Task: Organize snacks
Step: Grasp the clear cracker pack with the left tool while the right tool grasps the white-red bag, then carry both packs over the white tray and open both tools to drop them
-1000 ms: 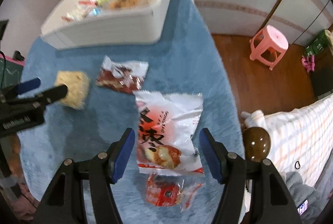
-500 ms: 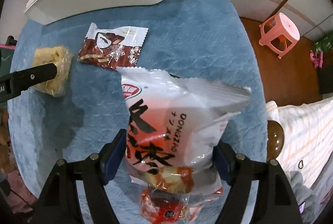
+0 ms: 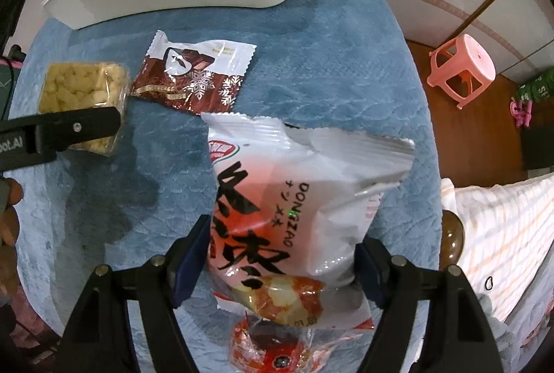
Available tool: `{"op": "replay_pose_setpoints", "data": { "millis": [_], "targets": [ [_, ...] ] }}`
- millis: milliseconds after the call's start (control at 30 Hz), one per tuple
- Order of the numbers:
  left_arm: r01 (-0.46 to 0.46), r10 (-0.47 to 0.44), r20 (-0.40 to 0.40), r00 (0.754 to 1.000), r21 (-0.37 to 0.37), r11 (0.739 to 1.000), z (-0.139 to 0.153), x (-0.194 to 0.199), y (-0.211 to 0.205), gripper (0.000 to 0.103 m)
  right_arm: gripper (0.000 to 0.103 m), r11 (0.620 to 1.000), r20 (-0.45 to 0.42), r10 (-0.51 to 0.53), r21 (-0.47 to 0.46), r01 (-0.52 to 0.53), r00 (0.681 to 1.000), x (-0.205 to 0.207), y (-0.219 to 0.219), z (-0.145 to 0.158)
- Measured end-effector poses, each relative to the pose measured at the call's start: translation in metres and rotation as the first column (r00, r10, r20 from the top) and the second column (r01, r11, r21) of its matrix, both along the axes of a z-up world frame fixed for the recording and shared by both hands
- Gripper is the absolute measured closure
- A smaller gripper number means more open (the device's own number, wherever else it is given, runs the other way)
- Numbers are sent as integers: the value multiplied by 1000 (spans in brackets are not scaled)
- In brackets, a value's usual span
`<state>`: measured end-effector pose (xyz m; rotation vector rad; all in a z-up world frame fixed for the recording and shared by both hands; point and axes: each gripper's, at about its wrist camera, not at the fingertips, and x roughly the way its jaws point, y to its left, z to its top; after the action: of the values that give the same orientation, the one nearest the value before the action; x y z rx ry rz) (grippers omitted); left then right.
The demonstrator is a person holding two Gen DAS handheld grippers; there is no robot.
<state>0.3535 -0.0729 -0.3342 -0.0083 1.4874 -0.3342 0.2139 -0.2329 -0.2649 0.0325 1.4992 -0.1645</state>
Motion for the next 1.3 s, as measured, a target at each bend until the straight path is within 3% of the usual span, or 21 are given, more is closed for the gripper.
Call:
{"op": "replay_pose_setpoints", "data": {
  "millis": [100,267,300,600,833,1033,1300],
  "targets": [
    [25,-25,15,1000,-17,1000,7,-4,-16,21,34,1000,4,9,-7,-9,1000,-2,2,2],
    [65,-66,67,996,23,998,25,-19,-26,26,42,999,15,30,-36,-29,999,-5,11,11],
    [68,-69,76,995,21,997,30,-22,-27,33,43,999,21,37,-39,-36,999,-7,15,15],
    [71,-72,173,982,15,997,89,-51,-28,36,45,997,123,75,-24,-73,990,-6,45,62],
    [64,-59,275,960,-8,998,151,-51,12,36,45,994,228,110,0,-113,967,2,67,115],
    [69,-65,397,916,5,998,219,-39,35,36,45,987,352,149,8,-163,924,30,73,180],
    [55,-64,584,809,33,998,306,2,44,36,45,981,547,183,-53,-184,817,94,62,275]
  ]
}}
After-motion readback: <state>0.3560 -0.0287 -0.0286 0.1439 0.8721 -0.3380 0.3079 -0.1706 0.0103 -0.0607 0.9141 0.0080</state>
